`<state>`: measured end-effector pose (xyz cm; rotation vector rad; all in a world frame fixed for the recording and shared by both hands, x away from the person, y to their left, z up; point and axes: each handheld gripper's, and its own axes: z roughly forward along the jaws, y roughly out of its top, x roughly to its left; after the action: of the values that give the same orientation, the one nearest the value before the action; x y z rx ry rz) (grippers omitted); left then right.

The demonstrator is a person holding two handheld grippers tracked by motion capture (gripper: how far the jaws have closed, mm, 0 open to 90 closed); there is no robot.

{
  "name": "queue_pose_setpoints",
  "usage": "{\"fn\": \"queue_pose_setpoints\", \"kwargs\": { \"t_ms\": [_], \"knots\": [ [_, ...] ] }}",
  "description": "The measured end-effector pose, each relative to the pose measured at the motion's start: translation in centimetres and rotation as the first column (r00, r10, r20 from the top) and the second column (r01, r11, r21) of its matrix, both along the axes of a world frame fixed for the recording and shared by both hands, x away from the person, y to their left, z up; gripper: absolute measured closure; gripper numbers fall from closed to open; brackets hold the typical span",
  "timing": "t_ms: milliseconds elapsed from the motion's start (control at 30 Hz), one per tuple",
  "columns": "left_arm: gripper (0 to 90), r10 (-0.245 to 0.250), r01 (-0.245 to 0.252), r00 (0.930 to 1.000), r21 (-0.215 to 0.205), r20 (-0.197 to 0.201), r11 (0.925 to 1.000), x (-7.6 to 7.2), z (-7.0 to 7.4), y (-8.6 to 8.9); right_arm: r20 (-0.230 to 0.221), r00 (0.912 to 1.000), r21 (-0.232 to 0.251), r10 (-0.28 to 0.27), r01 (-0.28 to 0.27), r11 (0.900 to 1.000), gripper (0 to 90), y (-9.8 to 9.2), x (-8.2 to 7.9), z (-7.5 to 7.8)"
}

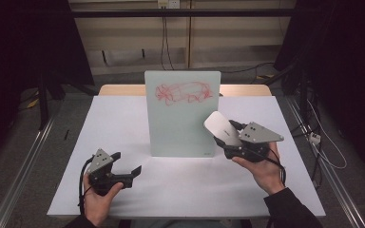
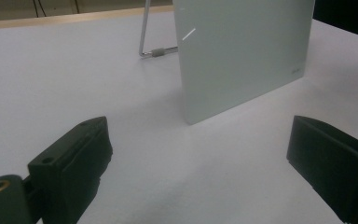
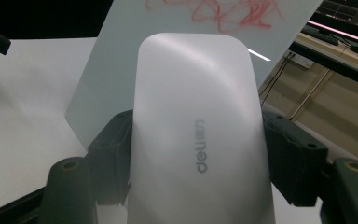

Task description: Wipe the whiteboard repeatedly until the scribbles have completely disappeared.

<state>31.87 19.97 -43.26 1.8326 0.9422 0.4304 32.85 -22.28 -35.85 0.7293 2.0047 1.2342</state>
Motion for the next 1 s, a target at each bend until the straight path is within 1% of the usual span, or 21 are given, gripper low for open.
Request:
{"fn": "queue_pose_setpoints", "kwargs": {
  "t_ms": [33,100,167,233,267,333,367,433,500,533,567,633,833,900,1000],
  "knots": [
    [6.1,0.000,0.000,1.0000,-0.002,0.001,1.0000,0.0,0.0,0.0,0.009,0.9999,-0.009,-0.006,0.006,1.000,31.3,0.1,0.1,0.1],
    [6.1,0.002,-0.002,1.0000,-0.011,0.000,0.9999,-0.1,0.0,0.0,0.019,0.9998,-0.006,-0.009,0.009,1.000,31.3,0.3,0.4,0.3],
    [6.1,-0.002,0.002,1.0000,-0.004,-0.003,1.0000,0.0,0.0,0.0,0.036,0.9992,-0.016,-0.019,0.019,1.000,31.3,0.7,0.7,0.5],
    [6.1,-0.003,0.003,1.0000,-0.004,-0.004,1.0000,0.0,0.0,0.0,0.043,0.9990,-0.016,-0.013,0.014,1.000,31.3,1.0,1.1,0.7],
    [6.1,-0.003,0.003,1.0000,-0.005,-0.005,1.0000,0.0,0.0,0.0,0.053,0.9985,-0.010,-0.010,0.011,1.000,31.3,1.2,1.2,0.8],
    [6.1,-0.003,0.003,1.0000,-0.004,-0.005,1.0000,0.0,0.0,0.0,0.082,0.9966,-0.014,0.005,-0.004,1.000,31.3,1.7,1.3,1.0],
    [6.1,-0.003,0.003,1.0000,-0.003,-0.005,1.0000,0.0,0.0,0.0,0.083,0.9965,-0.019,0.002,0.000,1.000,31.3,1.9,1.4,1.0],
    [6.1,-0.004,0.004,1.0000,-0.001,-0.008,1.0000,0.0,0.0,0.0,0.108,0.9942,-0.039,-0.003,0.007,0.999,31.3,2.4,1.7,1.3],
    [6.1,-0.008,0.008,0.9999,-0.010,-0.011,0.9999,-0.1,0.1,0.0,0.118,0.9930,-0.047,-0.007,0.012,0.999,31.3,2.7,2.0,1.5],
    [6.1,-0.011,0.011,0.9999,-0.005,-0.010,0.9999,-0.1,0.1,-0.1,0.129,0.9917,-0.059,-0.008,0.016,0.998,31.3,2.9,2.1,1.6],
    [6.1,-0.016,0.016,0.9999,0.001,-0.006,0.9999,-0.1,0.1,-0.1,0.139,0.9903,-0.064,-0.008,0.017,0.998,31.3,3.1,2.3,1.7],
    [6.1,-0.013,0.013,0.9998,-0.001,-0.012,0.9999,-0.1,0.0,-0.1,0.162,0.9868,-0.062,0.000,0.011,0.998,31.3,3.4,2.5,1.9],
    [6.1,-0.004,0.004,0.9999,-0.002,-0.012,1.0000,0.0,0.0,0.1,0.188,0.9821,-0.091,-0.013,0.031,0.995,31.3,4.2,3.5,2.6],
    [6.1,-0.006,0.006,0.9999,-0.006,-0.013,1.0000,0.0,0.0,0.0,0.197,0.9803,-0.093,-0.019,0.038,0.995,31.3,4.3,3.9,2.8],
    [6.1,-0.007,0.007,0.9999,0.000,-0.011,1.0000,0.0,0.0,0.0,0.204,0.9788,-0.098,-0.023,0.044,0.994,31.3,4.5,4.4,3.2]
  ]
}}
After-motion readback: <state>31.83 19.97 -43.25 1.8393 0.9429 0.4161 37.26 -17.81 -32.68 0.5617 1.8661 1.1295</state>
